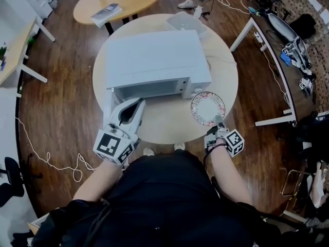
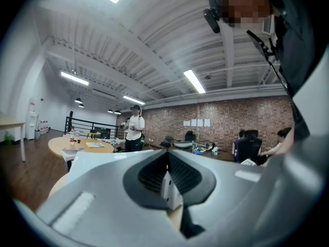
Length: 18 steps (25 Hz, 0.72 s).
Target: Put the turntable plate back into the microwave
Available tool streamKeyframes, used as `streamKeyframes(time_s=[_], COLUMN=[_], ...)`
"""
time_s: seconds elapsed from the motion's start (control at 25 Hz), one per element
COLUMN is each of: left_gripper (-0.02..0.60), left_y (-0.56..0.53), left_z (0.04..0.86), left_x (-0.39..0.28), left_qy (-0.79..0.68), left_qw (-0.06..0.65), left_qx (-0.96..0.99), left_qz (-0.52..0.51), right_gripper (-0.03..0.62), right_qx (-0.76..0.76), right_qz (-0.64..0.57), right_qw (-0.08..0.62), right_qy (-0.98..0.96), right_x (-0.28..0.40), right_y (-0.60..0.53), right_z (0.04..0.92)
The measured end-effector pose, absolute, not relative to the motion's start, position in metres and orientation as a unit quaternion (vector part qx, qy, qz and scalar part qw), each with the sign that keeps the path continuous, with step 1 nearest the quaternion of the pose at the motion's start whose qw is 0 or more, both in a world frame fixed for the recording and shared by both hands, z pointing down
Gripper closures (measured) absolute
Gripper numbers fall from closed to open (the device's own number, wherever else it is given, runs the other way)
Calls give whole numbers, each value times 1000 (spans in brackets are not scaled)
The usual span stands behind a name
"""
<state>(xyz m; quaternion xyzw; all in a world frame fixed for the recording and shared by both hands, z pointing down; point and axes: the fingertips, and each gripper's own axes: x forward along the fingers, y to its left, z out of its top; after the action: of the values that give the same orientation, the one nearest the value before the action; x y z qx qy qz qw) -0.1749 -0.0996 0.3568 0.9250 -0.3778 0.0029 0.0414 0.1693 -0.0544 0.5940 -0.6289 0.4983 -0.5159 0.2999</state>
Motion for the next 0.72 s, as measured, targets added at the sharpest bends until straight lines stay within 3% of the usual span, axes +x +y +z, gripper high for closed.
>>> streamKeyframes(time_s=[0.72], left_gripper=[575], left_y=[-92], left_z=[355], left_x=[-199], left_qy=[-399], left_qw=[44], left_qx=[916], left_qz=[-12], right_gripper=[568], right_qx=[-614], right_qz=[-530], right_qw=[279], right_qy=[514], right_x=[141], right_y=[-60], right_z=[595])
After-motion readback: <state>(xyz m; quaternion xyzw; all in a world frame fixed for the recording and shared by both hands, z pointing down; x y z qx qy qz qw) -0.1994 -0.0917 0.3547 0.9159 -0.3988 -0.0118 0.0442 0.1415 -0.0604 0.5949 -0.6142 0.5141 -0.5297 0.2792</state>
